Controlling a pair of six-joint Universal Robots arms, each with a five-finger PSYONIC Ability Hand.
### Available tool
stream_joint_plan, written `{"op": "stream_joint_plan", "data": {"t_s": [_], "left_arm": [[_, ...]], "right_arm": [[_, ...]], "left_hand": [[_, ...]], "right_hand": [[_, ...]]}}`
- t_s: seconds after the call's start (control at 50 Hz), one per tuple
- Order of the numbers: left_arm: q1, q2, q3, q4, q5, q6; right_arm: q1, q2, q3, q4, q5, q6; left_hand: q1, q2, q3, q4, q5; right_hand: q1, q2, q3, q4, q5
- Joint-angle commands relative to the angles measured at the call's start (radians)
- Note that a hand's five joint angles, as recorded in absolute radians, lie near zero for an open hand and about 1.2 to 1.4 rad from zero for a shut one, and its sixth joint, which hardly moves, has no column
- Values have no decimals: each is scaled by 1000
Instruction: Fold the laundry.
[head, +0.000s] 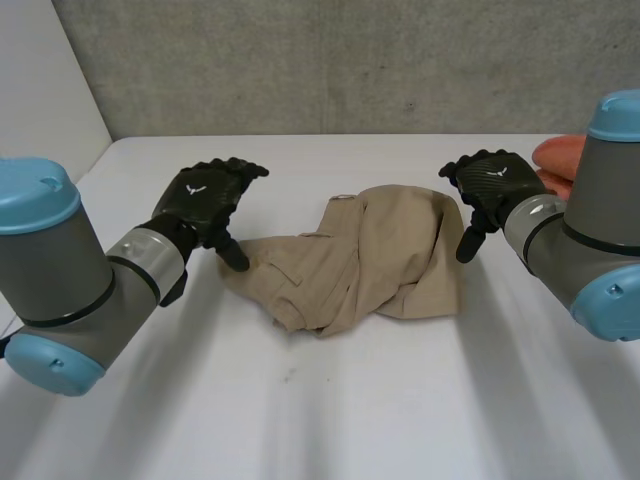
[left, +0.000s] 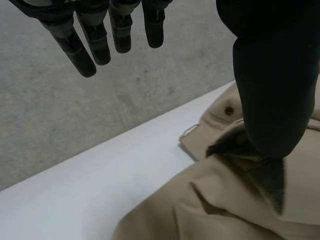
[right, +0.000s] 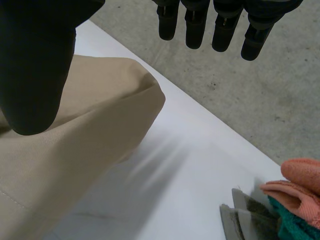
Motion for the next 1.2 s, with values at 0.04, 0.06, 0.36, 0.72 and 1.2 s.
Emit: {"op": "stream_joint_plan", "data": {"t_s": [0.04, 0.06, 0.36, 0.72, 1.2], "left_arm": [[-11, 81, -22, -202, 103, 69], [-14, 84, -33, -224, 112, 83], [-86, -81, -33, 3, 58, 308], [-40, -138, 185, 21, -54, 345], [-245, -190, 745, -64, 179, -30]], "right_arm": [[-11, 11, -20, 29, 0, 13], [-11, 14, -20, 29, 0, 13], [-8, 45, -31, 43, 0, 9], [-12, 36, -31, 43, 1, 7], [-80, 30, -60, 42, 38, 25]], "left_hand": [[-23, -28, -33, -25, -50], [3, -1, -6, 1, -24], [265, 260, 255, 262, 237], [1198, 1194, 1188, 1196, 1171], [1198, 1194, 1188, 1196, 1171]], "right_hand": [[-49, -31, -34, -38, -49], [-49, -31, -34, -38, -49], [-49, -31, -34, -38, -49], [-49, -31, -34, -38, -49], [-49, -31, -34, -38, -49]]}}
